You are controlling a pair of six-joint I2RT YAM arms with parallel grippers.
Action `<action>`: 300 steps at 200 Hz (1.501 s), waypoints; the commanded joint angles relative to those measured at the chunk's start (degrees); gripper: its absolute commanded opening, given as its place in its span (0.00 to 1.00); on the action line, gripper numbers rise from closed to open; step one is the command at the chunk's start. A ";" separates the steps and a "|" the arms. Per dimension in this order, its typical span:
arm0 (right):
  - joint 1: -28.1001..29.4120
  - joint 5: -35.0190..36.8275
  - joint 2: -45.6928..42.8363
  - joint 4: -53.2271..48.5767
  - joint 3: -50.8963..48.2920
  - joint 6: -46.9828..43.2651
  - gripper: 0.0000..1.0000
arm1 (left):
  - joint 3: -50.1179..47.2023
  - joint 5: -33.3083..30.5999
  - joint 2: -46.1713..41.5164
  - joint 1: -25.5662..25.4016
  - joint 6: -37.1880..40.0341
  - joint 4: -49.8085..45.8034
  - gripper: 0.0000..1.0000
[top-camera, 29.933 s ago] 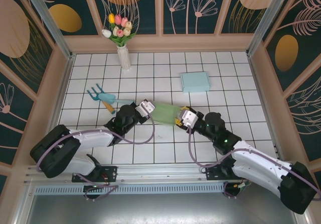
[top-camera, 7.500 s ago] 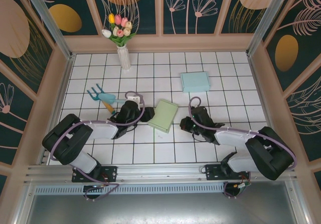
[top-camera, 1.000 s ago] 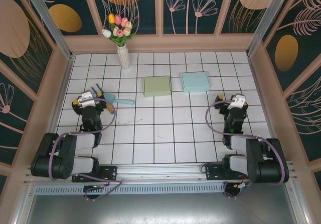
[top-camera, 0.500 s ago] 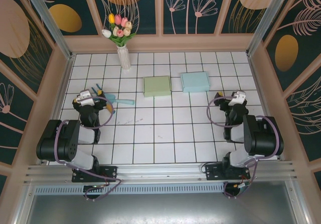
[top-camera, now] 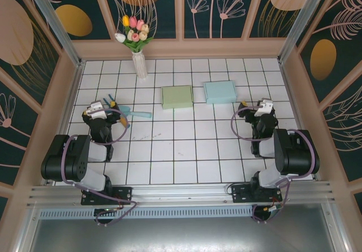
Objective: Fold the paper box
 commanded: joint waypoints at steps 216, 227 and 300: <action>0.26 -1.20 0.46 0.69 1.10 -0.94 0.99 | 2.36 7.51 0.12 0.33 2.02 -1.22 0.99; 0.24 -1.21 0.45 0.69 1.15 -0.98 0.99 | 2.42 7.57 0.12 0.33 2.02 -1.24 0.99; 0.25 -1.20 0.41 0.70 1.11 -0.98 0.99 | 2.64 7.92 0.12 0.33 2.25 -1.70 0.99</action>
